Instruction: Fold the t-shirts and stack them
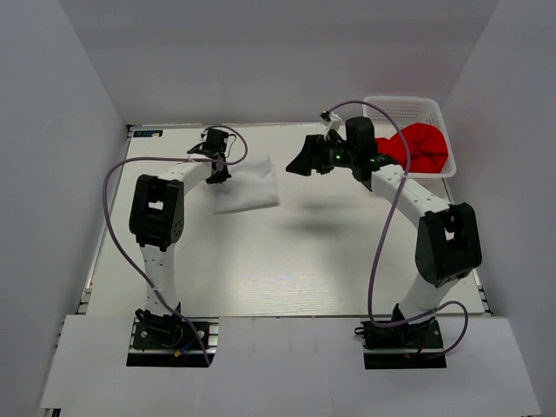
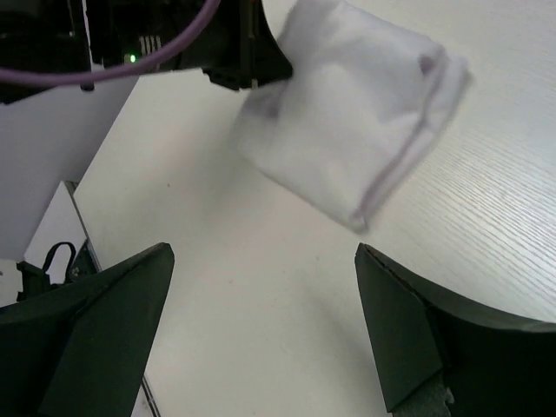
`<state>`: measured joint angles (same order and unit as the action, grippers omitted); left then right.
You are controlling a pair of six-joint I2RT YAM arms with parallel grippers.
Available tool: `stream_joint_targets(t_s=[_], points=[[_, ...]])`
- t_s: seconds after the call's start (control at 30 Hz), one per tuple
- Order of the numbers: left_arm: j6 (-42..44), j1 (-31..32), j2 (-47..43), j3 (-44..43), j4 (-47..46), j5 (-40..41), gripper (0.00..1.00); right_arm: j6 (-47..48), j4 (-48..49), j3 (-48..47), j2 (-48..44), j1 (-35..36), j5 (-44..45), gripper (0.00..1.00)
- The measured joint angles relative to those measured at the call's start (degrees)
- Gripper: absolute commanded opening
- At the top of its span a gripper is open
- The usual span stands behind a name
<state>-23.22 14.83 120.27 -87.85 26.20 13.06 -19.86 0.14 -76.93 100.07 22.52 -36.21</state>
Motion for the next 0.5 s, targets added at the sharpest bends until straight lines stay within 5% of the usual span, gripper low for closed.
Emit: stream_joint_targets(t_s=[0.3, 0.5], points=[[19.6, -9.6, 5.1, -8.9, 0.2, 15.8, 0.0, 2.3, -4.7, 4.4, -3.2, -2.8, 5.0, 0.91], [32.4, -16.2, 8.4, -9.9, -6.7, 18.3, 0.0, 2.7, -7.8, 4.2, -1.9, -4.1, 6.7, 0.91]])
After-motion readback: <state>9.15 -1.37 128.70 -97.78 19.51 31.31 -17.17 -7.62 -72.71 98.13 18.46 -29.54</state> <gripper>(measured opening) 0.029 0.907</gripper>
